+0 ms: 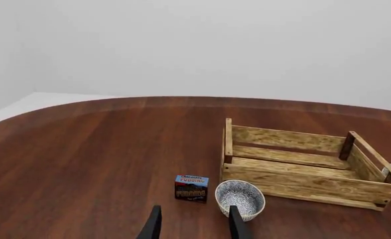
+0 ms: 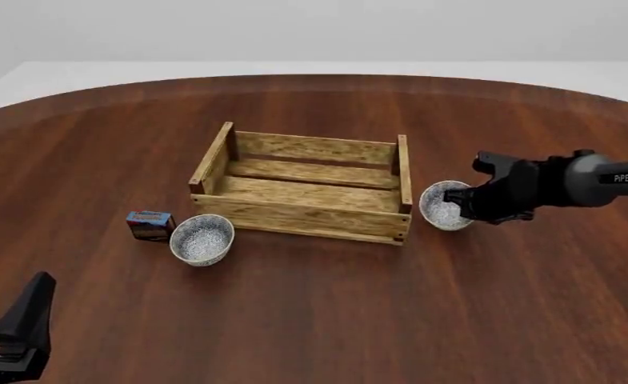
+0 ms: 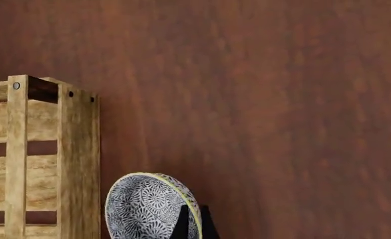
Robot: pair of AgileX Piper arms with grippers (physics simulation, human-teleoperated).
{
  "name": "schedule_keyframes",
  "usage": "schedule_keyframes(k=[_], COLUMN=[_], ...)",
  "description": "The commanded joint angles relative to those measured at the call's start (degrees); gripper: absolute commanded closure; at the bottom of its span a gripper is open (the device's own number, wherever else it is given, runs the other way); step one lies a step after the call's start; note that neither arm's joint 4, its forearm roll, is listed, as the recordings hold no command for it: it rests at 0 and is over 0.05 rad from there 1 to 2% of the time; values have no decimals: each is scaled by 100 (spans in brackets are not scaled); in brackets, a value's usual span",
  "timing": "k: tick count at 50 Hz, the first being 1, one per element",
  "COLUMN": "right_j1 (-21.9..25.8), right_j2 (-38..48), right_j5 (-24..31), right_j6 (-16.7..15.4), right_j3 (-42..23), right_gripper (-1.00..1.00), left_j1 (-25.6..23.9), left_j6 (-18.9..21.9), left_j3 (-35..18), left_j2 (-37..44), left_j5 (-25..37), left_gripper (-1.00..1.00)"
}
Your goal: Stack the right bowl on the left bowl and place them in the tray.
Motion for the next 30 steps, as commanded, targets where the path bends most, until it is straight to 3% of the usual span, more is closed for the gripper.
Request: schedule_keyframes(k=[1,12,15,23,30], right_j1=[15,16,-170,49,78], right_j2=[-295,-1108,-1252,-1928,-2540], right_j5=[165,387,420,420,510], right_j6=[30,-46,-264,-102,-236], right_j3=[187,364,291,593,667], right_gripper=[100,100,100,100,100], left_j1=[-1,-5,-15,1,24], left_j6=[5,-3,-7,-11,10], left_j3=[-1,-1,-1,3,3], left_j2=[18,23,30,-22,-18], left_j5=[-12,-15,-12,25,14], left_gripper=[-100,-100,-100,-100,-100])
